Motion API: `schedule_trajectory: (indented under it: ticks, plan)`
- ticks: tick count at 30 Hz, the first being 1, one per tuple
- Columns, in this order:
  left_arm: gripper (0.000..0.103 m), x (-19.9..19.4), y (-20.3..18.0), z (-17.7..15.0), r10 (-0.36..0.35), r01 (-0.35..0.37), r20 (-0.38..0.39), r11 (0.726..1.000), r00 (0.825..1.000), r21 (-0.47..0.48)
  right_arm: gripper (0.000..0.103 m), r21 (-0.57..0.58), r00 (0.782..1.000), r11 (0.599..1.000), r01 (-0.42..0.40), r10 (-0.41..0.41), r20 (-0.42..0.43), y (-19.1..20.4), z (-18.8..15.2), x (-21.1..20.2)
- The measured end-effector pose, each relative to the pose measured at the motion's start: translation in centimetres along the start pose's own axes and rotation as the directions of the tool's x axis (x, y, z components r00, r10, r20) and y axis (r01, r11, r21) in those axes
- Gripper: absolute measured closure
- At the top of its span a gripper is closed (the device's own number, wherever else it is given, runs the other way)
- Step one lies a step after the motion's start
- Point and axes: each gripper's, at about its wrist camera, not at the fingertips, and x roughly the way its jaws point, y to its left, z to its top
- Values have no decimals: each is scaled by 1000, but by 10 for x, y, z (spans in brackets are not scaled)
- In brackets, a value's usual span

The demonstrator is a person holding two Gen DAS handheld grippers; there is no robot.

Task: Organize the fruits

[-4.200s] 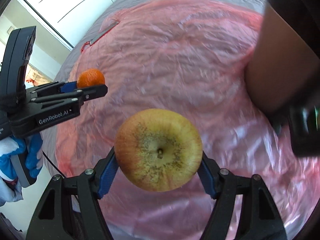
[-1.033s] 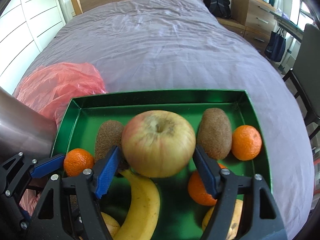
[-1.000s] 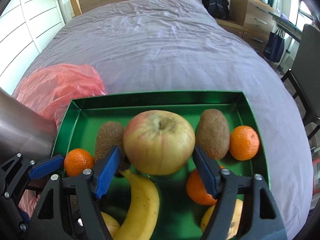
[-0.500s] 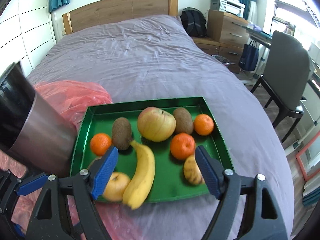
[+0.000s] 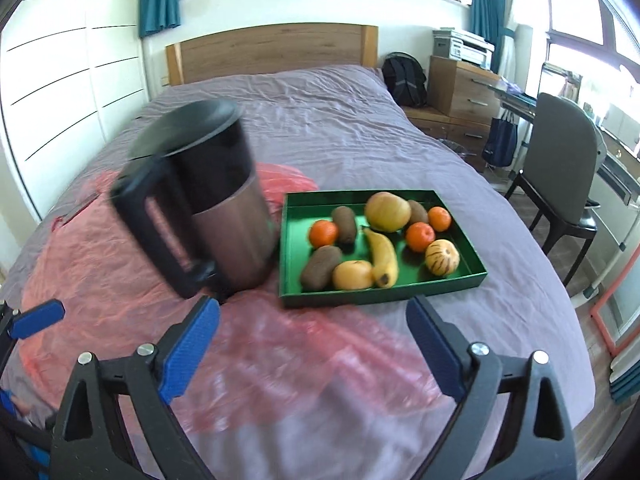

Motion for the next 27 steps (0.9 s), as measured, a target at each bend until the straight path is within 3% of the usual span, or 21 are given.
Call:
schedule_trajectory:
  ticks: [7,11,17,27]
  plan:
    - [16,-49,58,-39,113,-111,17,989,993,-99,0,-26,998,998,-60,60,29,59,-22,-32]
    - [2,-71,80,-47,160,-150,51,975,986,-163,0,-52,997,997,-63,65,41,88,-32,-41]
    - [1,-81,90,-51,226,-215,34,957,974,-194,0,-90,995,993,-70,76,65,115,-41,-52]
    - [1,-88,87,-57,237,-227,33,956,971,-187,0,-85,994,994,-71,78,71,119,-48,-61]
